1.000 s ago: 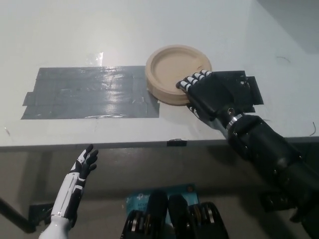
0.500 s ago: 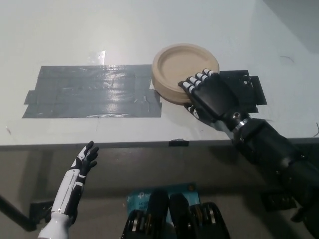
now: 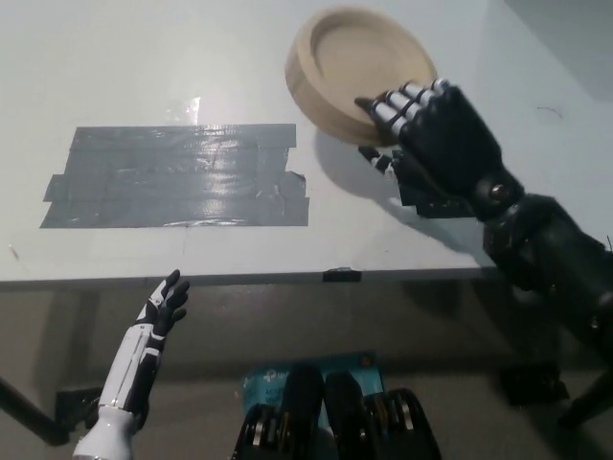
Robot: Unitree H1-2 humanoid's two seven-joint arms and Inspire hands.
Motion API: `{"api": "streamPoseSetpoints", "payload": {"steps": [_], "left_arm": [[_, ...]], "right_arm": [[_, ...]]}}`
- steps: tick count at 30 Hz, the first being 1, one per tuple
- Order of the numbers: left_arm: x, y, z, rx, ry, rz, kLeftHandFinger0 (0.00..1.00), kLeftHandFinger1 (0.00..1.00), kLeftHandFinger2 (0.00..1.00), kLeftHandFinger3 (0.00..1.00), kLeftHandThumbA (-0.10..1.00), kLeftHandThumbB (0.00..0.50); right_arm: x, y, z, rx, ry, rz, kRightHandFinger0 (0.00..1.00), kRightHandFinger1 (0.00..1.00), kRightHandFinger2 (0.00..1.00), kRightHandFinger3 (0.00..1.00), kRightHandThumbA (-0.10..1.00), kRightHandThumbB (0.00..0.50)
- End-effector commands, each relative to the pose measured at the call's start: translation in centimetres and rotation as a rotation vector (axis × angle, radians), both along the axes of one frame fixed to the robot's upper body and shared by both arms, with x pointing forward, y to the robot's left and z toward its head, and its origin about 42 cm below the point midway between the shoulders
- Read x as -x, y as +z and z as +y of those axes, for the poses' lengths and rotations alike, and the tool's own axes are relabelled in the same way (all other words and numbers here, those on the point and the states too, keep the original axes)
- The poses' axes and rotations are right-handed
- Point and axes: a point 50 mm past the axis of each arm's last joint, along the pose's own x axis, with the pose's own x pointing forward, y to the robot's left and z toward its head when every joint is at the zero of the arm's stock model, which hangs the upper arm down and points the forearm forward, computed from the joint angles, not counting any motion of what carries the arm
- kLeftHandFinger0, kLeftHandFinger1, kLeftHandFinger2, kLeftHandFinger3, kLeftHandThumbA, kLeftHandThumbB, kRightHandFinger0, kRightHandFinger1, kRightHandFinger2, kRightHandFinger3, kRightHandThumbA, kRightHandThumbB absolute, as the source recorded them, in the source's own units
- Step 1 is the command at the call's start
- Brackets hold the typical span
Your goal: A stack of plates is kept in the middle of the desk close to the robot and the robot grabs the stack with its right hand, picks it up and hands it to a person.
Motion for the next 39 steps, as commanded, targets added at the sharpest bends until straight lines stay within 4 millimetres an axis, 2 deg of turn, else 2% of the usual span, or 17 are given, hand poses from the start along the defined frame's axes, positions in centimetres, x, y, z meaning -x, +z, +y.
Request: {"api": "streamPoseSetpoints", "payload": {"steps": [1, 5, 7, 10, 16, 17, 20, 23, 24, 25, 28, 29, 35, 36, 37, 38, 39], "left_arm": [[-0.6, 1.3, 0.3, -0.012, -0.015, -0.047, 1.0, 1.0, 1.0, 1.0, 1.0, 0.0], [-0.6, 1.2, 0.1, -0.003, -0.021, -0.046, 1.0, 1.0, 1.0, 1.0, 1.0, 0.0], [-0.6, 1.3, 0.1, -0.003, -0.02, -0.048, 1.0, 1.0, 1.0, 1.0, 1.0, 0.0], [-0.6, 1.4, 0.1, -0.015, -0.02, -0.055, 1.0, 1.0, 1.0, 1.0, 1.0, 0.0], [-0.3, 1.1, 0.1, -0.014, -0.022, -0.046, 1.0, 1.0, 1.0, 1.0, 1.0, 0.0], [-0.2, 1.1, 0.1, -0.008, -0.022, -0.044, 1.0, 1.0, 1.0, 1.0, 1.0, 0.0], [0.0, 1.0, 0.1, -0.004, -0.022, -0.037, 1.0, 1.0, 1.0, 1.0, 1.0, 0.0], [0.1, 0.9, 0.2, -0.006, -0.021, -0.036, 1.0, 1.0, 1.0, 1.0, 1.0, 0.0], [0.1, 0.9, 0.2, -0.006, -0.02, -0.036, 1.0, 1.0, 1.0, 1.0, 1.0, 0.0], [0.2, 0.9, 0.2, -0.014, -0.017, -0.039, 1.0, 1.0, 1.0, 1.0, 1.0, 0.0], [0.1, 0.9, 0.1, -0.017, -0.018, -0.038, 1.0, 1.0, 1.0, 1.0, 1.0, 0.0], [0.1, 0.9, 0.1, -0.012, -0.018, -0.039, 1.0, 1.0, 1.0, 1.0, 1.0, 0.0], [-0.1, 1.0, 0.0, -0.012, -0.025, -0.043, 1.0, 1.0, 1.0, 1.0, 1.0, 0.0], [-0.2, 1.0, -0.1, -0.016, -0.029, -0.046, 1.0, 1.0, 1.0, 1.0, 1.0, 0.0], [-0.2, 1.0, -0.1, -0.018, -0.029, -0.048, 1.0, 1.0, 1.0, 1.0, 1.0, 0.0], [-0.2, 1.0, 0.0, -0.019, -0.028, -0.045, 1.0, 1.0, 1.0, 1.0, 1.0, 0.0], [-0.2, 1.0, 0.0, -0.019, -0.028, -0.041, 1.0, 1.0, 1.0, 1.0, 1.0, 0.0]], "right_arm": [[0.5, 5.5, -0.4, -0.047, 0.033, -0.133, 0.0, 0.0, 0.0, 0.13, -0.1, 0.305], [0.7, 5.6, -0.3, -0.042, 0.056, -0.108, 0.0, 0.0, 0.0, 0.16, -0.1, 0.299], [0.5, 5.7, -0.1, -0.03, 0.053, -0.1, 0.0, 0.0, 0.03, 0.17, -0.1, 0.329], [-0.3, 5.5, 0.5, -0.011, 0.052, -0.078, 0.0, 0.0, 0.0, 0.15, -0.1, 0.348], [-2.1, 4.4, 1.3, 0.04, 0.02, -0.037, 0.0, 0.0, 0.0, 0.16, -0.1, 0.342], [-2.5, 4.3, 1.8, 0.046, 0.017, -0.014, 0.0, 0.0, 0.0, 0.2, -0.1, 0.333], [-3.0, 4.0, 2.4, 0.065, 0.006, 0.014, 0.0, 0.0, 0.01, 0.17, -0.1, 0.33], [-3.7, 3.9, 3.2, 0.083, -0.002, 0.014, 0.0, 0.0, 0.08, 0.11, -0.1, 0.332], [-3.8, 4.0, 3.4, 0.085, -0.001, 0.017, 0.0, 0.0, 0.16, 0.15, -0.1, 0.334], [-4.2, 4.2, 3.8, 0.086, 0.005, 0.011, 0.0, 0.0, 0.18, 0.2, -0.1, 0.349], [-4.7, 4.7, 4.4, 0.092, -0.006, 0.003, 0.0, 0.0, 0.1, 0.18, -0.1, 0.339], [-5.1, 5.0, 4.8, 0.095, -0.014, 0.003, 0.0, 0.0, 0.02, 0.14, -0.1, 0.322], [-5.9, 5.6, 5.9, 0.107, -0.035, 0.022, 0.0, 0.0, 0.0, 0.14, -0.1, 0.282], [-6.0, 5.6, 6.1, 0.112, -0.043, 0.035, 0.0, 0.01, 0.01, 0.15, -0.1, 0.265], [-6.1, 5.5, 6.1, 0.106, -0.043, 0.047, 0.0, 0.05, 0.11, 0.14, -0.1, 0.259], [-6.2, 5.3, 6.2, 0.103, -0.049, 0.071, 0.0, 0.11, 0.21, 0.22, -0.1, 0.282], [-6.2, 5.2, 6.3, 0.107, -0.057, 0.091, 0.0, 0.11, 0.21, 0.22, -0.1, 0.282]]}}
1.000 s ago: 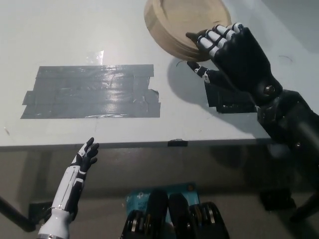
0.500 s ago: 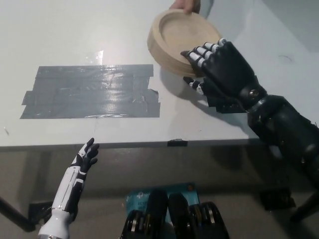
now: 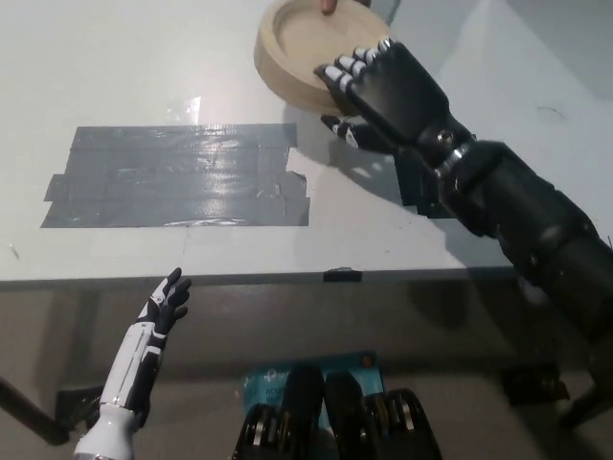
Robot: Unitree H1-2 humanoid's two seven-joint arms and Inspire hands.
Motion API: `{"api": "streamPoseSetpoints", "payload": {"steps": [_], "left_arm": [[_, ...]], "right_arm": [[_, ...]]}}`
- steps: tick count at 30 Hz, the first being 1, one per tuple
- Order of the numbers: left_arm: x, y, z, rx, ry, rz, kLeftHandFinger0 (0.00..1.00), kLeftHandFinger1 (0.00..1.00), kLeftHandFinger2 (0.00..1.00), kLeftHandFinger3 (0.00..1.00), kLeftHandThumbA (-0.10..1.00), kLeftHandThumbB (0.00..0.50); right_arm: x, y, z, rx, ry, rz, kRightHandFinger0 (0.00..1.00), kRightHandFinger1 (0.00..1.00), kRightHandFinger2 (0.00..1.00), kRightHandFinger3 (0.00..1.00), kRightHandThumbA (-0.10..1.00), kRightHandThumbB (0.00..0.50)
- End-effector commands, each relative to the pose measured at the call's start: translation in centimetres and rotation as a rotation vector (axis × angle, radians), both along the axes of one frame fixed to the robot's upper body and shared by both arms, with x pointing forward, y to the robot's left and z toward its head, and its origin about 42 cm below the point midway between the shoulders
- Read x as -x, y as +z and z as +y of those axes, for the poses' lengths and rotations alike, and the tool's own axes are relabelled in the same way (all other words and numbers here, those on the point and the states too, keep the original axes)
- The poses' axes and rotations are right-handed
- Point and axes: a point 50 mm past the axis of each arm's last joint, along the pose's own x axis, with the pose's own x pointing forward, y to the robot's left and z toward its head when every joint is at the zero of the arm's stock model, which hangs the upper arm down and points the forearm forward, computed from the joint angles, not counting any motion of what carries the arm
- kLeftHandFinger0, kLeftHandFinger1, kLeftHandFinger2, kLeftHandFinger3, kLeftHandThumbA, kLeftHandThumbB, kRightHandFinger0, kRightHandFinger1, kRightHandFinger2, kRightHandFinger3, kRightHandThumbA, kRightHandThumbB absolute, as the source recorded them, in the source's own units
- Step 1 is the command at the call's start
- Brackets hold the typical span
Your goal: A stack of plates is kept in the middle of the desk close to the robot and the robot grabs the stack with its right hand, picks it up and hands it to a person.
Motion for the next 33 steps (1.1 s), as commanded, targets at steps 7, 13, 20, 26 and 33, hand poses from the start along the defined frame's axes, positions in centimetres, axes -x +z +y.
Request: {"api": "streamPoseSetpoints", "payload": {"steps": [7, 13, 20, 26, 33], "left_arm": [[-0.4, 1.2, 0.2, -0.016, -0.027, -0.046, 1.0, 1.0, 1.0, 1.0, 1.0, 0.0], [-0.5, 1.3, 0.2, -0.022, -0.031, -0.046, 1.0, 1.0, 1.0, 1.0, 1.0, 0.0], [-0.5, 1.4, 0.2, -0.037, -0.024, -0.049, 1.0, 1.0, 1.0, 1.0, 1.0, 0.0], [-0.5, 1.3, 0.2, -0.031, -0.026, -0.058, 1.0, 1.0, 1.0, 1.0, 1.0, 0.0], [0.1, 1.2, 0.2, -0.019, -0.029, -0.042, 1.0, 1.0, 1.0, 1.0, 1.0, 0.0]], "right_arm": [[-0.4, 3.0, 0.7, -0.041, -0.124, 0.335, 1.0, 1.0, 1.0, 1.0, 0.71, 0.5], [1.5, 4.9, -0.9, -0.125, -0.079, 0.364, 1.0, 1.0, 1.0, 1.0, 0.85, 0.5], [7.2, 8.5, -3.7, -0.23, 0.036, 0.315, 1.0, 1.0, 1.0, 1.0, 0.86, 0.5], [14.8, 10.8, -7.7, -0.398, 0.126, 0.173, 1.0, 1.0, 1.0, 1.0, 0.85, 0.5], [25.6, 9.9, -10.8, -0.637, 0.223, 0.005, 1.0, 1.0, 1.0, 1.0, 0.97, 0.453]]}}
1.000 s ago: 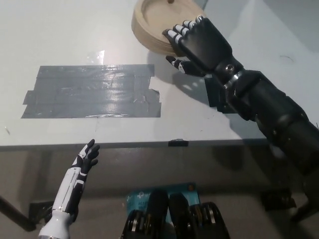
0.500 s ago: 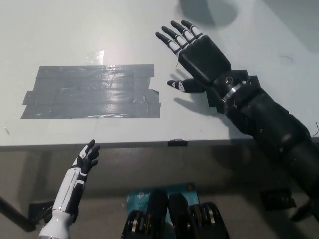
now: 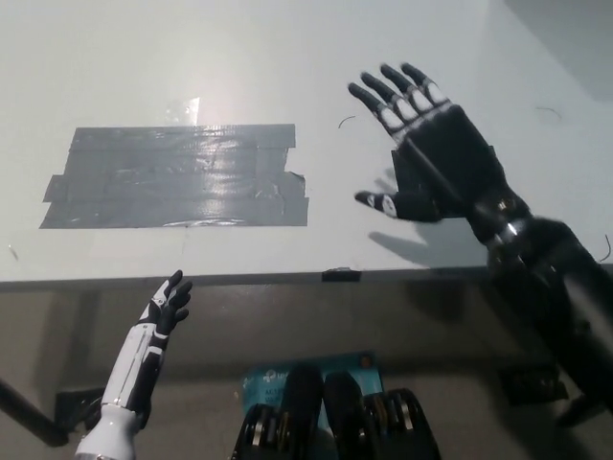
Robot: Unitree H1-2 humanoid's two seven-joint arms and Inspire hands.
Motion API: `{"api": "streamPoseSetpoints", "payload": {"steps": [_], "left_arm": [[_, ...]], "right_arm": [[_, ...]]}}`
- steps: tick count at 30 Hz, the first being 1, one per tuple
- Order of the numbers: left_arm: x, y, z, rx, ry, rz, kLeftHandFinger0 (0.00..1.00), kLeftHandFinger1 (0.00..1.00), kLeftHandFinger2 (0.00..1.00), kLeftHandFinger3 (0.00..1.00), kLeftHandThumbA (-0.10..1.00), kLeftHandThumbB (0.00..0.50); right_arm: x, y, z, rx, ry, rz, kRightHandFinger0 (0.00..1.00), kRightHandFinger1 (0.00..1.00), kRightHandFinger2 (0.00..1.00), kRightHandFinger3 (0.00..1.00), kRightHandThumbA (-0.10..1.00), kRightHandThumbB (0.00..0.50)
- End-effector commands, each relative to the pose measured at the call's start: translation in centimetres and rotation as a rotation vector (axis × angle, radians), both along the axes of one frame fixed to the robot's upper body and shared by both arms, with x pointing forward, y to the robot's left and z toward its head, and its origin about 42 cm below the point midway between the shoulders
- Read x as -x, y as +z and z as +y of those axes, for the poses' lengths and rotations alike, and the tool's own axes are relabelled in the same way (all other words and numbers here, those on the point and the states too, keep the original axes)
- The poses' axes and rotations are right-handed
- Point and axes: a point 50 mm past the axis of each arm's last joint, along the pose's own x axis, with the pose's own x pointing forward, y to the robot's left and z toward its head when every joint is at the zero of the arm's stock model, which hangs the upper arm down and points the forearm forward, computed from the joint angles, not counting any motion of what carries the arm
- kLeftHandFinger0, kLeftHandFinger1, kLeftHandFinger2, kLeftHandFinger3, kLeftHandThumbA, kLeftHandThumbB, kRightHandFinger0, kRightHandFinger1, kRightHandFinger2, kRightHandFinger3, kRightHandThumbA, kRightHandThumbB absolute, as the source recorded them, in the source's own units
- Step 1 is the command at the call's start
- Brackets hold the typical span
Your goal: A stack of plates is kept in the middle of the desk close to the robot and the robot grabs the stack with its right hand, picks it up and hands it to a person.
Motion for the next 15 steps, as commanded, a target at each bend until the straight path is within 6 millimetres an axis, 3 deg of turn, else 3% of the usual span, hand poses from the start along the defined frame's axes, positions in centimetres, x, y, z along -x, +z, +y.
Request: {"api": "streamPoseSetpoints", "payload": {"steps": [1, 3, 5, 6, 7, 9, 10, 11, 14, 15], "left_arm": [[0.2, 1.3, 0.1, -0.017, -0.034, -0.055, 1.0, 1.0, 1.0, 1.0, 1.0, 0.005], [0.4, 1.1, 0.1, -0.022, -0.037, -0.048, 1.0, 1.0, 1.0, 1.0, 1.0, 0.015], [0.9, 0.7, 0.1, -0.038, -0.034, -0.038, 1.0, 1.0, 1.0, 1.0, 1.0, 0.005], [1.0, 0.7, 0.2, -0.038, -0.034, -0.036, 1.0, 1.0, 1.0, 1.0, 1.0, 0.01], [1.1, 0.5, 0.1, -0.035, -0.035, -0.031, 1.0, 1.0, 1.0, 1.0, 1.0, 0.013], [1.3, 0.3, 0.1, -0.028, -0.034, -0.025, 1.0, 1.0, 1.0, 1.0, 1.0, 0.015], [1.6, 0.0, 0.1, -0.021, -0.03, -0.019, 1.0, 1.0, 1.0, 1.0, 1.0, 0.005], [1.8, -0.1, 0.1, -0.02, -0.028, -0.016, 1.0, 1.0, 1.0, 1.0, 1.0, 0.004], [2.7, -0.6, 0.2, -0.012, -0.019, -0.004, 1.0, 1.0, 1.0, 1.0, 1.0, 0.0], [2.8, -0.7, 0.2, -0.008, -0.018, -0.004, 1.0, 1.0, 1.0, 1.0, 1.0, 0.0]], "right_arm": [[17.4, 11.4, -6.6, -0.449, 0.13, -0.265, 1.0, 1.0, 1.0, 1.0, 1.0, 0.392], [19.0, 9.9, -6.7, -0.481, 0.123, -0.247, 1.0, 1.0, 1.0, 1.0, 1.0, 0.323], [21.4, 6.9, -6.7, -0.552, 0.091, -0.175, 1.0, 1.0, 1.0, 1.0, 1.0, 0.326], [21.8, 6.1, -6.7, -0.568, 0.08, -0.158, 1.0, 1.0, 1.0, 1.0, 1.0, 0.311], [22.3, 4.8, -6.7, -0.594, 0.046, -0.131, 1.0, 1.0, 1.0, 1.0, 1.0, 0.331], [22.6, 3.0, -6.7, -0.621, -0.014, -0.104, 1.0, 1.0, 1.0, 1.0, 1.0, 0.344], [22.7, 0.6, -6.5, -0.654, -0.053, -0.037, 1.0, 1.0, 1.0, 1.0, 1.0, 0.325], [22.8, -0.3, -6.5, -0.664, -0.059, -0.012, 1.0, 1.0, 1.0, 1.0, 1.0, 0.322], [23.4, -5.4, -5.1, -0.641, -0.097, 0.172, 1.0, 1.0, 1.0, 1.0, 1.0, 0.284], [23.4, -6.1, -4.9, -0.641, -0.093, 0.194, 1.0, 1.0, 1.0, 1.0, 1.0, 0.286]]}}
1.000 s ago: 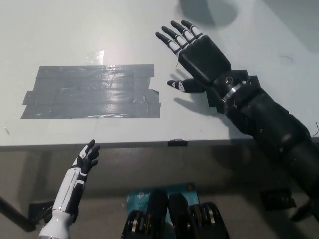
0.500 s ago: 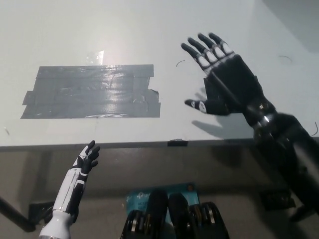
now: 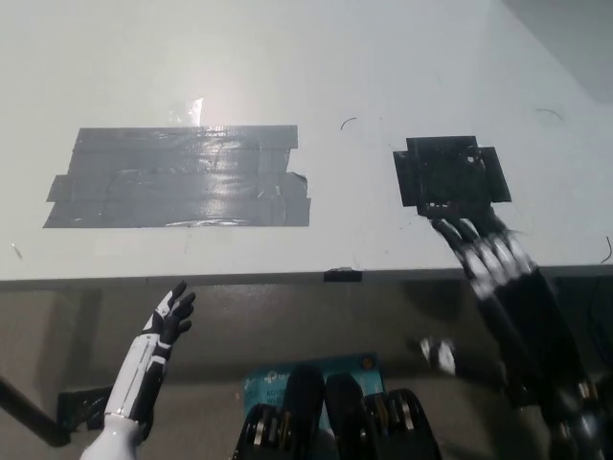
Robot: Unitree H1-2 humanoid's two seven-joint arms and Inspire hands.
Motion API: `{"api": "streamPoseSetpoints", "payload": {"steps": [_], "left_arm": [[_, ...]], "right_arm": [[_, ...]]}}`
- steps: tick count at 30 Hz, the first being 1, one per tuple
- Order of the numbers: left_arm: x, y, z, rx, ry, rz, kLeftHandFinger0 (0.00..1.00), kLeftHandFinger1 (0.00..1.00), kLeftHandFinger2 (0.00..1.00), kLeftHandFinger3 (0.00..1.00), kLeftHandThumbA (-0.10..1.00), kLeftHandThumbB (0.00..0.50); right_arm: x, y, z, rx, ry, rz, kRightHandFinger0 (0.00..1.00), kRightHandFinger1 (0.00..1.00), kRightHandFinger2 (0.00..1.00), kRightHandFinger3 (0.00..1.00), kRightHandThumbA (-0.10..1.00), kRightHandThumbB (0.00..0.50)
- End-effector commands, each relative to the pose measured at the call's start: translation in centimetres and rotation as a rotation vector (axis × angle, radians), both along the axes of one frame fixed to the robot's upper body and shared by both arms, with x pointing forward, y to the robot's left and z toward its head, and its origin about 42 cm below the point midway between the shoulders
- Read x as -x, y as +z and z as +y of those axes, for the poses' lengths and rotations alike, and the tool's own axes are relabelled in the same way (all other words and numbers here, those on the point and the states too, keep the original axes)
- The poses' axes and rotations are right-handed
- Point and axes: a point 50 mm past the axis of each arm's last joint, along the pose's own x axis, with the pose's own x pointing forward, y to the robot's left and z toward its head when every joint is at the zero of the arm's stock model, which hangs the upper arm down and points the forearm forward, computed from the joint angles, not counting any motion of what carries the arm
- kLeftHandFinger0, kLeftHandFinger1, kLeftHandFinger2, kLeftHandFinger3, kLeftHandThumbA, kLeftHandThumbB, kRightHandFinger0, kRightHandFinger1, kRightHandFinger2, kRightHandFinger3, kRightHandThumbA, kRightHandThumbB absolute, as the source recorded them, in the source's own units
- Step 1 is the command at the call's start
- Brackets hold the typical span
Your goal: A stack of plates is kept in the middle of the desk close to the robot and the robot grabs the stack with its right hand, picks it up and hands it to a person.
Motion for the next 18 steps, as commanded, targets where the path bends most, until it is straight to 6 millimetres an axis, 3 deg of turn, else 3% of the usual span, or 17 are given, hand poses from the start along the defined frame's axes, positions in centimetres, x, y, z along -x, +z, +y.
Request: {"api": "streamPoseSetpoints", "payload": {"steps": [1, 3, 8, 11, 13, 15, 18], "left_arm": [[2.1, 0.2, 0.3, -0.01, -0.01, -0.034, 1.0, 1.0, 1.0, 1.0, 1.0, 0.0], [2.2, 0.1, 0.3, -0.014, -0.008, -0.029, 1.0, 1.0, 1.0, 1.0, 1.0, 0.006], [3.0, -0.4, 0.0, -0.011, -0.006, -0.029, 1.0, 1.0, 1.0, 1.0, 1.0, 0.0], [3.4, -0.5, 0.0, -0.01, -0.008, -0.026, 1.0, 1.0, 1.0, 1.0, 1.0, 0.005], [3.6, -0.7, 0.0, -0.011, -0.009, -0.026, 1.0, 1.0, 1.0, 1.0, 1.0, 0.04], [4.9, -1.1, -0.2, -0.016, -0.009, -0.009, 1.0, 1.0, 1.0, 1.0, 1.0, 0.048], [5.9, -1.3, -0.2, -0.012, -0.007, 0.015, 1.0, 1.0, 1.0, 1.0, 1.0, 0.03]], "right_arm": [[6.9, -0.6, -0.6, -0.329, -0.064, 0.077, 1.0, 1.0, 1.0, 1.0, 1.0, 0.281], [7.1, -1.5, -0.4, -0.345, -0.056, 0.125, 1.0, 1.0, 1.0, 1.0, 1.0, 0.276], [6.5, -6.1, -0.1, -0.331, -0.05, 0.325, 1.0, 1.0, 1.0, 1.0, 1.0, 0.271], [6.3, -7.0, -0.3, -0.332, -0.035, 0.373, 1.0, 1.0, 1.0, 1.0, 1.0, 0.264], [6.4, -7.5, -0.5, -0.335, -0.034, 0.41, 1.0, 1.0, 1.0, 1.0, 1.0, 0.271], [7.4, -8.0, -0.8, -0.341, -0.035, 0.453, 1.0, 1.0, 1.0, 1.0, 1.0, 0.26], [8.2, -8.5, -0.7, -0.341, -0.029, 0.5, 1.0, 1.0, 1.0, 1.0, 1.0, 0.265]]}}
